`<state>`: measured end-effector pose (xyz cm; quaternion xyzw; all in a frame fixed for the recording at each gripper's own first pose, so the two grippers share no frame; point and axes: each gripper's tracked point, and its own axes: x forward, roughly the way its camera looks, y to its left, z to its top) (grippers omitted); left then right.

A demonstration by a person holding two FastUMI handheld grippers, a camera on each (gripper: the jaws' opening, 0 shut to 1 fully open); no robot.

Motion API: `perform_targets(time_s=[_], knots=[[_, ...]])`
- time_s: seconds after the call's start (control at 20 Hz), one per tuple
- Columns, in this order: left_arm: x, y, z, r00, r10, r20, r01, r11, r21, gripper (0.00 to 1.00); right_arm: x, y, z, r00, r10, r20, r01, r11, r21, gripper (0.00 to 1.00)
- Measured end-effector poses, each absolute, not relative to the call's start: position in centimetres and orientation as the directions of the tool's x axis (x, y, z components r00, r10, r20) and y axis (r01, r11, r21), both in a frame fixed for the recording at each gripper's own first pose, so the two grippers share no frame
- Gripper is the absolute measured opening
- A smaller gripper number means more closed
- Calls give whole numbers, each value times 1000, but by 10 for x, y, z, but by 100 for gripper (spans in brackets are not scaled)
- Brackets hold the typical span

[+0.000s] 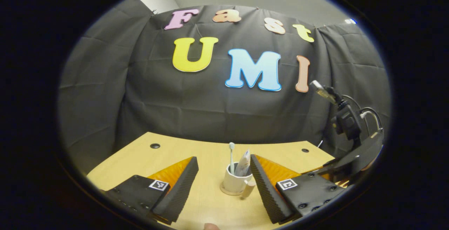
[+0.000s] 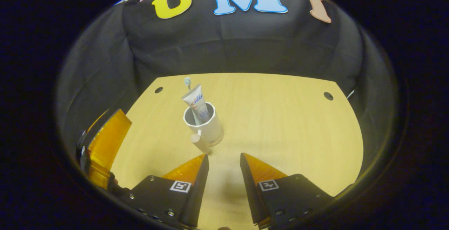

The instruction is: Put the toothbrush and toothpaste on the desktop into the cup, then pick up the cup and place it on the coaster on the desktop.

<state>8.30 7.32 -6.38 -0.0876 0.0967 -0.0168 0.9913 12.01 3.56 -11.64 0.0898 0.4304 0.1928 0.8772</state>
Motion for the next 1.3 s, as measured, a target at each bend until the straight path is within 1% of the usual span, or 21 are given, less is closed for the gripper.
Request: perform_targets(time_s=[0.15,0.2,0.25,0.35,0.4,0.45,0.5,0.55,0.6,0.7,0.85,1.2,1.3], knots=[[82,59,-59,982,-58,-182,28,986,-166,93,115,12,-107,592,397,-701,-244,918,314,55],[82,54,-56,982,-62,-179,33,986,-163,96,114,4,-105,607,386,-694,-240,922,304,55],[82,49,-52,982,-65,-176,36,986,-162,93,115,-7,-103,627,363,-689,-229,931,283,55],[83,42,-46,983,-67,-171,39,986,-165,93,115,-25,-97,667,322,-672,-213,946,243,55],[82,38,-44,983,-68,-169,40,985,-168,93,115,-30,-93,685,314,-658,-208,949,236,55],[82,36,-42,983,-69,-168,40,985,-170,96,114,-35,-88,701,313,-641,-204,949,240,55],[83,34,-39,984,-66,-165,38,985,-171,96,114,-38,-84,719,312,-621,-199,948,246,55],[82,33,-36,985,-65,-160,38,985,-169,93,115,-43,-79,736,309,-602,-191,949,253,55],[80,31,-33,986,-63,-156,37,986,-164,96,115,-47,-75,753,305,-583,-186,949,256,55],[75,29,-27,987,-57,-148,34,987,-158,96,118,-56,-65,797,290,-529,-182,952,246,55],[70,27,-22,989,-41,-144,18,988,-155,96,122,-75,-50,860,245,-447,-183,967,179,55],[49,17,-6,993,-8,-121,-8,991,-135,96,118,-106,-13,955,180,-235,-166,983,77,55],[45,13,-1,994,-4,-114,-13,990,-143,96,120,-114,-13,962,171,-213,-162,985,62,100]])
